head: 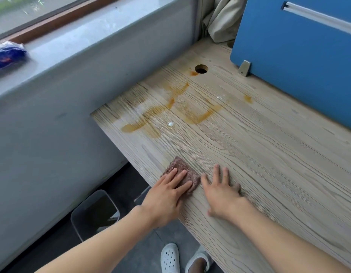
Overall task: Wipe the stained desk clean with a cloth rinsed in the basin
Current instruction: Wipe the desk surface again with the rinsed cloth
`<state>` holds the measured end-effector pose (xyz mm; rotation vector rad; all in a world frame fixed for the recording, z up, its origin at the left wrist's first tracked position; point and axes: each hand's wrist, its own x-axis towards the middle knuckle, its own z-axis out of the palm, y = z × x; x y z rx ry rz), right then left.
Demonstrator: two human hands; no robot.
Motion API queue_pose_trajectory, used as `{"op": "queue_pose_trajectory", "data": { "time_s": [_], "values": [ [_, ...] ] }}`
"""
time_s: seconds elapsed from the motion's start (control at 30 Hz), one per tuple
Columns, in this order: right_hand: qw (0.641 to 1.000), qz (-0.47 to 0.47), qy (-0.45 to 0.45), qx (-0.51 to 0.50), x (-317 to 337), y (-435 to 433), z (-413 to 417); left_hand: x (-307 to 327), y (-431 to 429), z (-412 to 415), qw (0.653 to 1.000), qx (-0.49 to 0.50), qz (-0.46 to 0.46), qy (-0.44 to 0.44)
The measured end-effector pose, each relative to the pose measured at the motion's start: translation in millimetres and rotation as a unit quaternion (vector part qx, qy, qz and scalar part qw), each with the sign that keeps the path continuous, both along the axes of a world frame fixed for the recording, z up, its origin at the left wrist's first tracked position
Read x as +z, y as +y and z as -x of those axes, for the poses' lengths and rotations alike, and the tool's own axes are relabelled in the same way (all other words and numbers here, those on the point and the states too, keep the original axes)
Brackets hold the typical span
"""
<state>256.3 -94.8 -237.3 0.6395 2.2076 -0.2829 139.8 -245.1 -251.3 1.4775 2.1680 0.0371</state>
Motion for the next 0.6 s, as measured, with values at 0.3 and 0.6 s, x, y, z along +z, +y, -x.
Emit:
{"op": "queue_pose_trajectory", "data": {
  "time_s": [0.3,0.6],
  "values": [
    [1.0,0.006,-0.004,-0.009,-0.1,-1.1,3.7,-0.9,-14.5,-11.1,1.0,0.015,-0.011,0.013],
    [1.0,0.003,-0.007,-0.006,-0.4,-0.6,2.8,-6.5,-16.9,-1.2,0.997,0.06,-0.017,0.035]
  ]
}}
